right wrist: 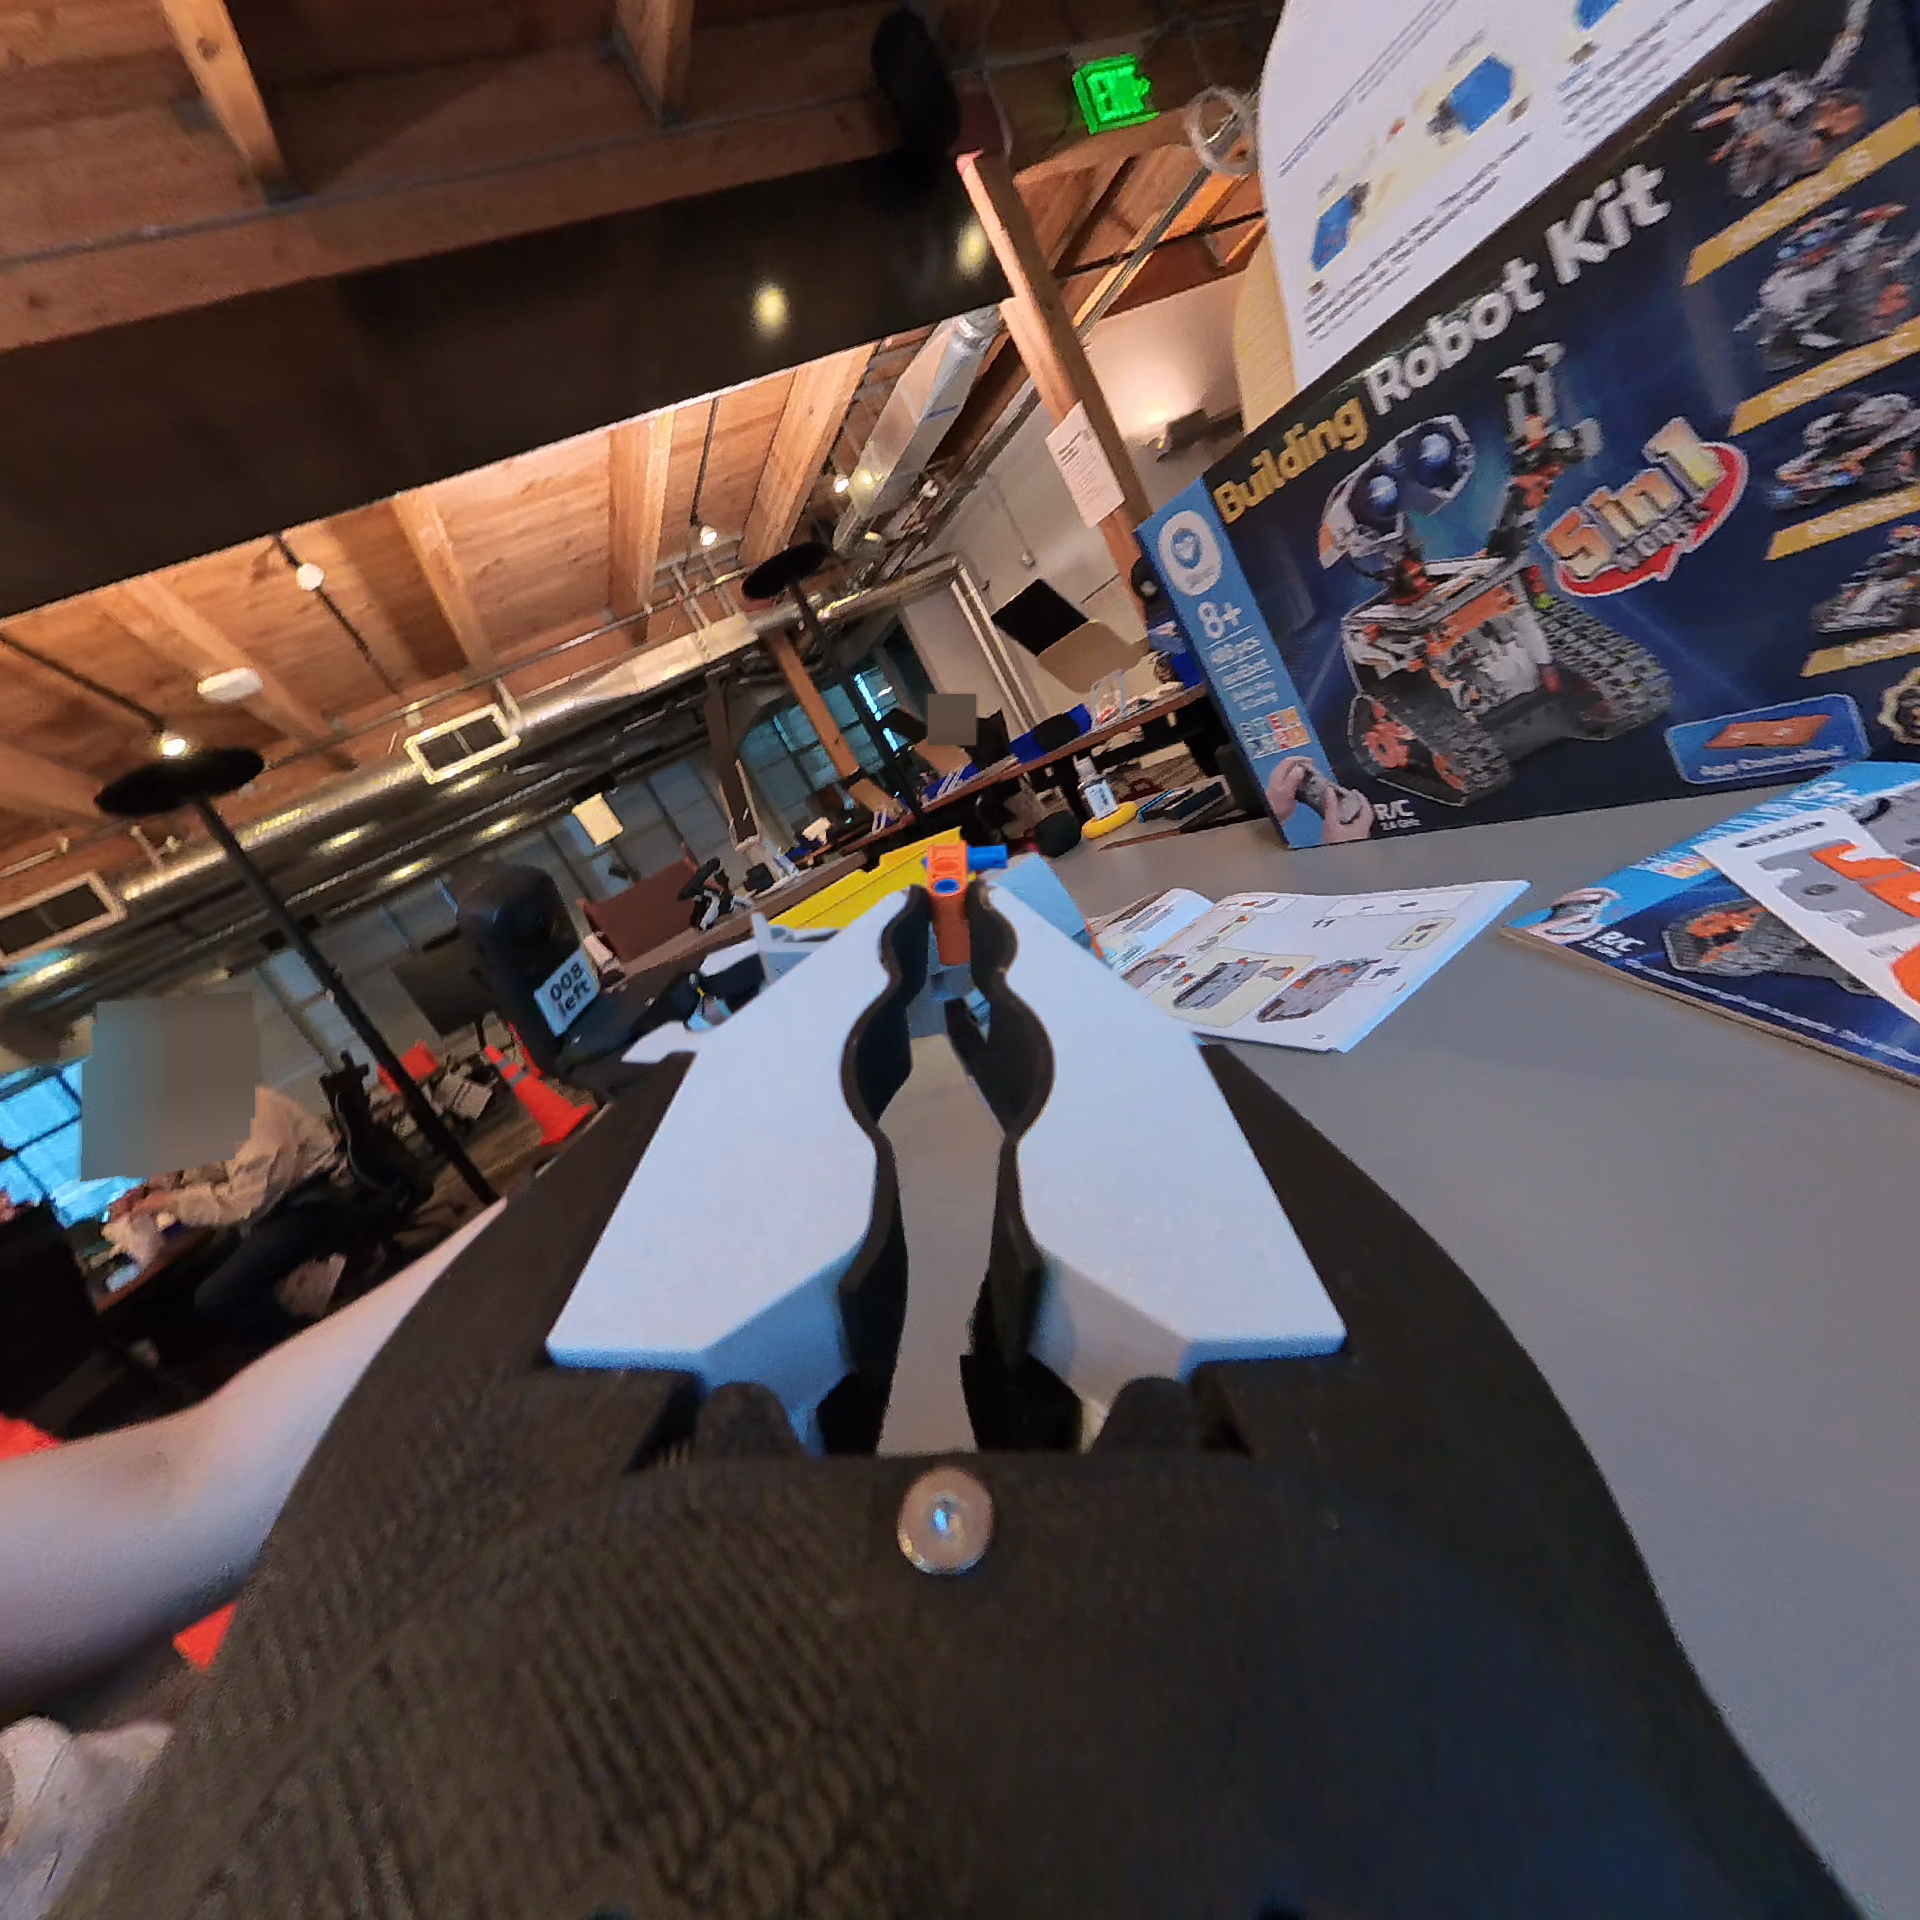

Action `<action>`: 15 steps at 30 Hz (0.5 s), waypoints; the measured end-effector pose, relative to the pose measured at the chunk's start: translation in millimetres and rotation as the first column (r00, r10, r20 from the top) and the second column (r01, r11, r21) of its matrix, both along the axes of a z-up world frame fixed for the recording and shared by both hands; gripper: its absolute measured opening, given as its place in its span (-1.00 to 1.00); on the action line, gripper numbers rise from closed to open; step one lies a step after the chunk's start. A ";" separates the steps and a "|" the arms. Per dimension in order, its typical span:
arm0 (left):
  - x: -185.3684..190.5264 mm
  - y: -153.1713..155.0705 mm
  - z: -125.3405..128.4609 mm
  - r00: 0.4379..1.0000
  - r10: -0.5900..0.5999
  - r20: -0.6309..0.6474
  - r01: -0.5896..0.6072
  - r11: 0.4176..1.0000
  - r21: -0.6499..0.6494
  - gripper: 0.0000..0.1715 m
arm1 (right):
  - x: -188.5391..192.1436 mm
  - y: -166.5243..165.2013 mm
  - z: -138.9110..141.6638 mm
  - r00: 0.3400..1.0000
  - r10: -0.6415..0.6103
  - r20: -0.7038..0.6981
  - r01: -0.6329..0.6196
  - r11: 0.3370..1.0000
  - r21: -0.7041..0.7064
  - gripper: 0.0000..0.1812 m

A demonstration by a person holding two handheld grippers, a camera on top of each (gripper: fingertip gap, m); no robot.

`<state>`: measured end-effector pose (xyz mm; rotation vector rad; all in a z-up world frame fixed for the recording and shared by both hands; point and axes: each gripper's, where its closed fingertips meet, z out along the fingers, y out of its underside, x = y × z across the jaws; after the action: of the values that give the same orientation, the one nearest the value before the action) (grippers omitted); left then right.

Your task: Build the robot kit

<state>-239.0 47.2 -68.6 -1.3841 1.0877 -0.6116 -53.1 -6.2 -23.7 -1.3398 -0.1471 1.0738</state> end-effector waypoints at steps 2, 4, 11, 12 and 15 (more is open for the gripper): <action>2.7 1.1 -6.5 0.997 0.014 -0.075 -0.012 1.000 0.024 -0.11 | 5.8 3.3 -1.4 0.999 -0.031 -0.022 0.030 0.999 -0.020 -0.93; 2.6 1.6 -8.8 0.992 0.036 -0.118 -0.030 0.998 0.051 -0.10 | 9.5 7.2 -3.9 0.998 -0.059 -0.027 0.058 0.997 -0.041 -0.93; -2.7 -2.3 4.2 0.999 0.031 -0.040 -0.030 0.999 0.028 -0.12 | 9.3 14.0 -9.5 0.992 -0.126 0.011 0.126 0.990 -0.069 -0.93; -3.2 -2.7 5.5 0.999 0.033 -0.037 -0.032 0.999 0.034 -0.12 | 9.8 14.1 -9.5 0.991 -0.130 0.009 0.131 0.989 -0.070 -0.93; -3.4 -4.5 6.7 0.999 0.034 -0.042 -0.031 0.998 0.052 -0.11 | 12.4 12.5 -7.2 0.989 -0.144 -0.018 0.142 0.988 -0.066 -0.93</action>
<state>-242.4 42.7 -61.9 -1.3730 1.1059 -0.5286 -40.7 6.3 -31.0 -1.3744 0.0013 0.9790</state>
